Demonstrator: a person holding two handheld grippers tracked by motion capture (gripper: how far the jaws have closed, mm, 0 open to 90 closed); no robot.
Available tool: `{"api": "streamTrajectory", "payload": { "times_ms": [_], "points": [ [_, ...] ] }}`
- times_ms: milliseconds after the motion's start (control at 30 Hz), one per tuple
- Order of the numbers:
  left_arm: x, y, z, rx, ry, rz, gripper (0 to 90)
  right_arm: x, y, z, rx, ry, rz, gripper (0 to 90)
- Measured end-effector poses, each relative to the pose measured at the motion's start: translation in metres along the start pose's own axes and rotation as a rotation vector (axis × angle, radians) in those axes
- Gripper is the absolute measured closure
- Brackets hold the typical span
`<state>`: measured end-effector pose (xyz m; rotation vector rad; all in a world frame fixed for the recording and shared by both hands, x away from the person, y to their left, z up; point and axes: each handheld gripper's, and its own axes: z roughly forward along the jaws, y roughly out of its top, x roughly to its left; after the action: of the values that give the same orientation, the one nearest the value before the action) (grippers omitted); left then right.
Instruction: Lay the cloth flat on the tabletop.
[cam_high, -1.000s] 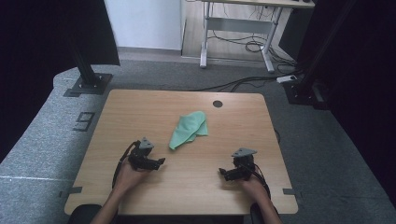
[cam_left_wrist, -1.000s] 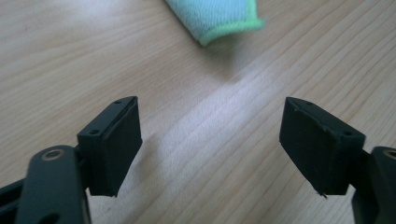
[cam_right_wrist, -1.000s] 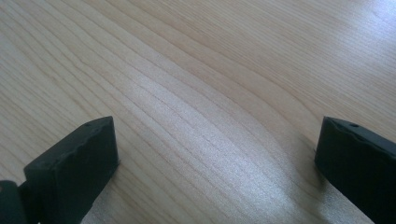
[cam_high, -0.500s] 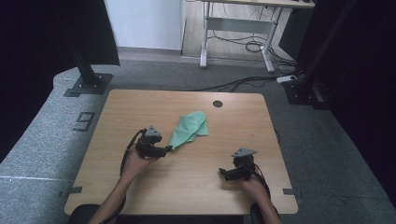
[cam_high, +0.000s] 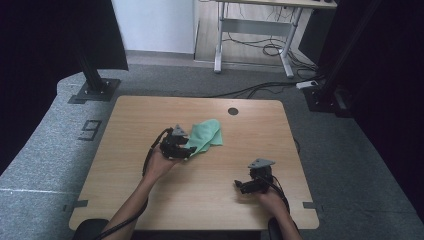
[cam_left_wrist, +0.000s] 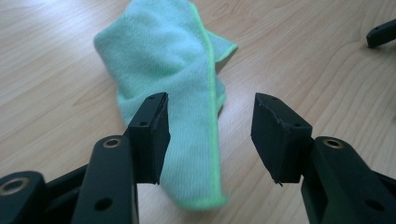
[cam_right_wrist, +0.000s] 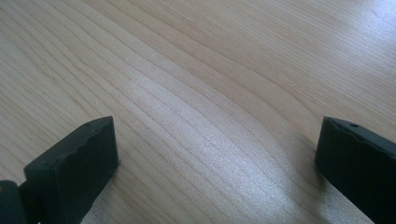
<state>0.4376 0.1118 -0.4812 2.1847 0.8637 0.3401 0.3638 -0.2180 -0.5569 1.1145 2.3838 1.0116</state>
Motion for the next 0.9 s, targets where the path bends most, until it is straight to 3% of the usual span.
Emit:
{"api": "streamTrajectory", "payload": {
  "times_ms": [100,333,467,700,733,767,900],
  "points": [
    [-0.004,0.008,0.012,0.008,-0.004,0.029,51.8,0.0,0.0,0.0,-0.001,0.0,-0.001,0.0],
    [-0.01,0.016,0.029,0.027,-0.016,0.032,57.6,0.0,0.0,0.0,-0.002,-0.001,-0.003,0.0],
    [-0.009,0.015,0.046,0.071,0.014,0.03,58.1,0.0,0.0,0.0,-0.001,-0.001,-0.002,0.0],
    [-0.003,0.003,0.061,0.121,0.058,0.025,57.6,0.0,0.0,0.0,0.0,0.0,0.001,0.0],
    [-0.002,0.002,0.062,0.133,0.066,0.025,59.6,0.0,0.0,0.0,0.0,0.0,0.001,0.0],
    [0.001,-0.001,0.064,0.135,0.066,0.008,67.1,0.0,0.0,0.0,0.0,0.0,0.0,0.0],
    [0.004,-0.002,0.061,0.115,0.069,-0.014,82.9,0.0,0.0,0.0,0.0,0.0,0.001,0.0]
  ]
}}
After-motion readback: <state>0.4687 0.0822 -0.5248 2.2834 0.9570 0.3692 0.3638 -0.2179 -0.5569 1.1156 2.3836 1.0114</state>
